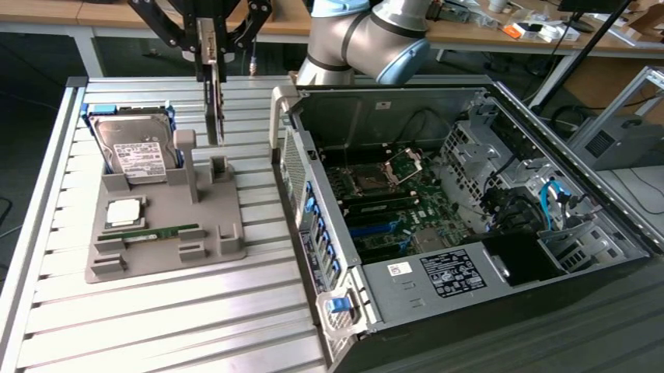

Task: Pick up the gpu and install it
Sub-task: 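Pick up the gpu and move the gpu toward the slot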

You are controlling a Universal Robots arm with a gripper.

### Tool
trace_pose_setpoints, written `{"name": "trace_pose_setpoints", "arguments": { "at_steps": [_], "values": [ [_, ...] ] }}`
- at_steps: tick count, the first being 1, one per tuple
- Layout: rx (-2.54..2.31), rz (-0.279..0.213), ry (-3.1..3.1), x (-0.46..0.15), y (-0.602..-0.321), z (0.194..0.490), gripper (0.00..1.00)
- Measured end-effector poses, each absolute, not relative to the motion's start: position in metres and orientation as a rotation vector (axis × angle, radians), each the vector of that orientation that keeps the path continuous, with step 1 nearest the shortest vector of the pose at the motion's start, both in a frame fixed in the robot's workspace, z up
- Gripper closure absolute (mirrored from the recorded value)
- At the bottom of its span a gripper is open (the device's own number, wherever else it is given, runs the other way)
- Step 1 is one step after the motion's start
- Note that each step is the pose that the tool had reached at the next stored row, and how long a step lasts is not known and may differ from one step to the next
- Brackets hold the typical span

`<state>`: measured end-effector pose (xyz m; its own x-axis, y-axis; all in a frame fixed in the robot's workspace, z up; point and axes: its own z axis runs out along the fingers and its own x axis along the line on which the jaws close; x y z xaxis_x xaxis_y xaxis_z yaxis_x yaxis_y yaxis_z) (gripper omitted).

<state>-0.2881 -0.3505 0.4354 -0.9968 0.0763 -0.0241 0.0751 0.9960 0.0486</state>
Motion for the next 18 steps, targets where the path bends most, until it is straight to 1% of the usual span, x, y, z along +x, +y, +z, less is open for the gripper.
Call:
{"name": "trace_pose_setpoints", "arguments": {
  "at_steps": [18],
  "values": [
    [0.118, 0.079, 3.112, -0.287, -0.352, 0.439, 0.73]
  ]
}}
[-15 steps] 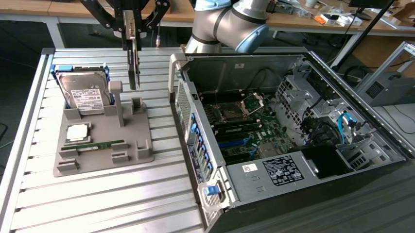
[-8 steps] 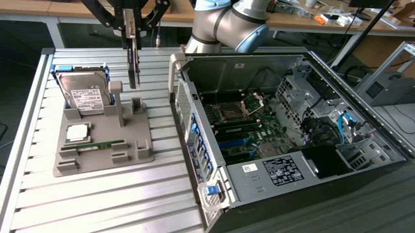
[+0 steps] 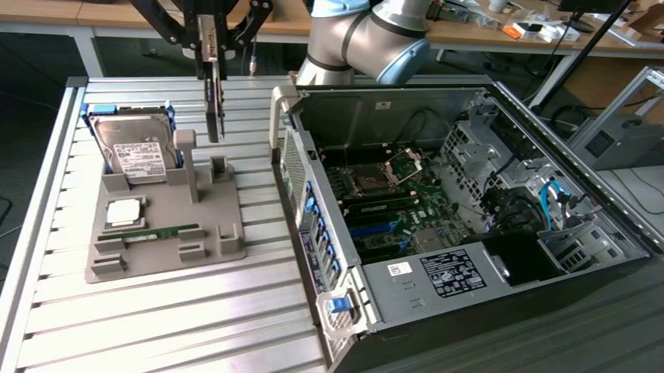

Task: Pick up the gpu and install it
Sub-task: 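Pick up the gpu and move the gpu toward the slot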

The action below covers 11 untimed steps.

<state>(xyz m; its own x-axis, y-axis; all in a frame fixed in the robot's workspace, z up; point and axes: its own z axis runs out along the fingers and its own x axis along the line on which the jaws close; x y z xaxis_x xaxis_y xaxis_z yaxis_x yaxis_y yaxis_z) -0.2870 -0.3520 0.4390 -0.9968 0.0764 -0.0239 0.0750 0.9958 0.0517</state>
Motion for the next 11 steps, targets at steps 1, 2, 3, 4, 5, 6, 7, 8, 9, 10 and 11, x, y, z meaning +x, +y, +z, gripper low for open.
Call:
{"name": "trace_pose_setpoints", "arguments": {
  "at_steps": [1, 2, 3, 4, 5, 6, 7, 8, 9, 10, 11],
  "values": [
    [0.118, 0.079, 3.112, -0.2865, -0.3522, 0.439, 0.73],
    [0.118, 0.079, 3.112, -0.2861, -0.3523, 0.439, 0.73],
    [0.118, 0.079, 3.112, -0.2856, -0.3525, 0.439, 0.73],
    [0.118, 0.079, 3.112, -0.2851, -0.3527, 0.439, 0.73],
    [0.118, 0.079, 3.112, -0.2847, -0.3528, 0.439, 0.73],
    [0.118, 0.079, 3.113, -0.2842, -0.3529, 0.439, 0.73],
    [0.118, 0.079, 3.113, -0.2837, -0.353, 0.439, 0.73],
    [0.118, 0.079, 3.113, -0.2832, -0.3531, 0.439, 0.73],
    [0.118, 0.079, 3.113, -0.2829, -0.3532, 0.439, 0.73],
    [0.118, 0.079, 3.113, -0.2821, -0.3533, 0.439, 0.73],
    [0.118, 0.079, 3.113, -0.2816, -0.3533, 0.439, 0.73]
  ]
}}
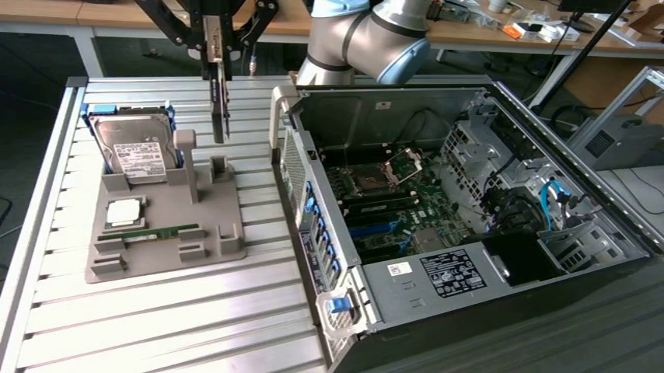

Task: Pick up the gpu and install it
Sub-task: 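Pick up the gpu and move the gpu toward the slot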

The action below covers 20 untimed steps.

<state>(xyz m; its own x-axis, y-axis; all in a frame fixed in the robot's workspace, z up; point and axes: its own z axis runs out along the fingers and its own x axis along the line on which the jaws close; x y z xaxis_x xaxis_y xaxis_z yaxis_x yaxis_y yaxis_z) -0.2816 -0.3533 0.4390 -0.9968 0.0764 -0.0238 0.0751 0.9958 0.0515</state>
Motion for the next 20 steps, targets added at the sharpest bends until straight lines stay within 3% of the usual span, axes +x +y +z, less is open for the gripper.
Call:
{"name": "trace_pose_setpoints", "arguments": {
  "at_steps": [20],
  "values": [
    [0.118, 0.079, 3.113, -0.266, -0.354, 0.439, 0.73]
  ]
}}
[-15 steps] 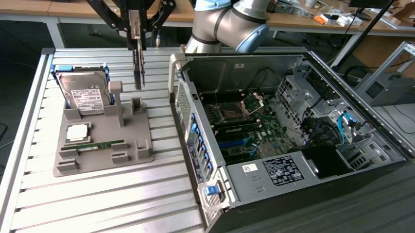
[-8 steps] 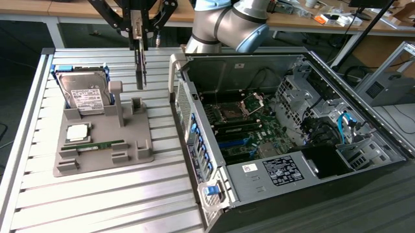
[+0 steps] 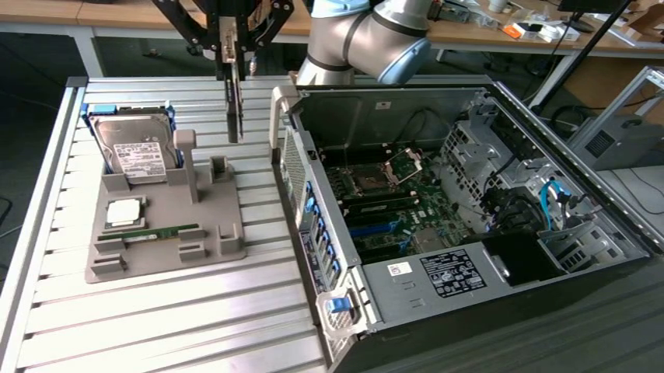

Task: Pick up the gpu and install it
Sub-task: 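Pick up the gpu and move the gpu toward the slot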

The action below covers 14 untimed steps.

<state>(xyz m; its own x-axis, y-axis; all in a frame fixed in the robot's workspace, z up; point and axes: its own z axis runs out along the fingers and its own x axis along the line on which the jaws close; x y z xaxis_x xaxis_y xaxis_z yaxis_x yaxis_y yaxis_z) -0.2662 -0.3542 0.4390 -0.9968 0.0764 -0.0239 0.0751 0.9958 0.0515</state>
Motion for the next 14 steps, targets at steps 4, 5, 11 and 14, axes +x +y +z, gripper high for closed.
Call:
{"name": "trace_pose_setpoints", "arguments": {
  "at_steps": [4, 5, 11, 14],
  "values": [
    [0.118, 0.079, 3.113, -0.262, -0.354, 0.439, 0.73],
    [0.118, 0.079, 3.112, -0.261, -0.354, 0.439, 0.73],
    [0.118, 0.079, 3.113, -0.256, -0.354, 0.439, 0.73],
    [0.118, 0.079, 3.112, -0.254, -0.354, 0.439, 0.73]
  ]
}}
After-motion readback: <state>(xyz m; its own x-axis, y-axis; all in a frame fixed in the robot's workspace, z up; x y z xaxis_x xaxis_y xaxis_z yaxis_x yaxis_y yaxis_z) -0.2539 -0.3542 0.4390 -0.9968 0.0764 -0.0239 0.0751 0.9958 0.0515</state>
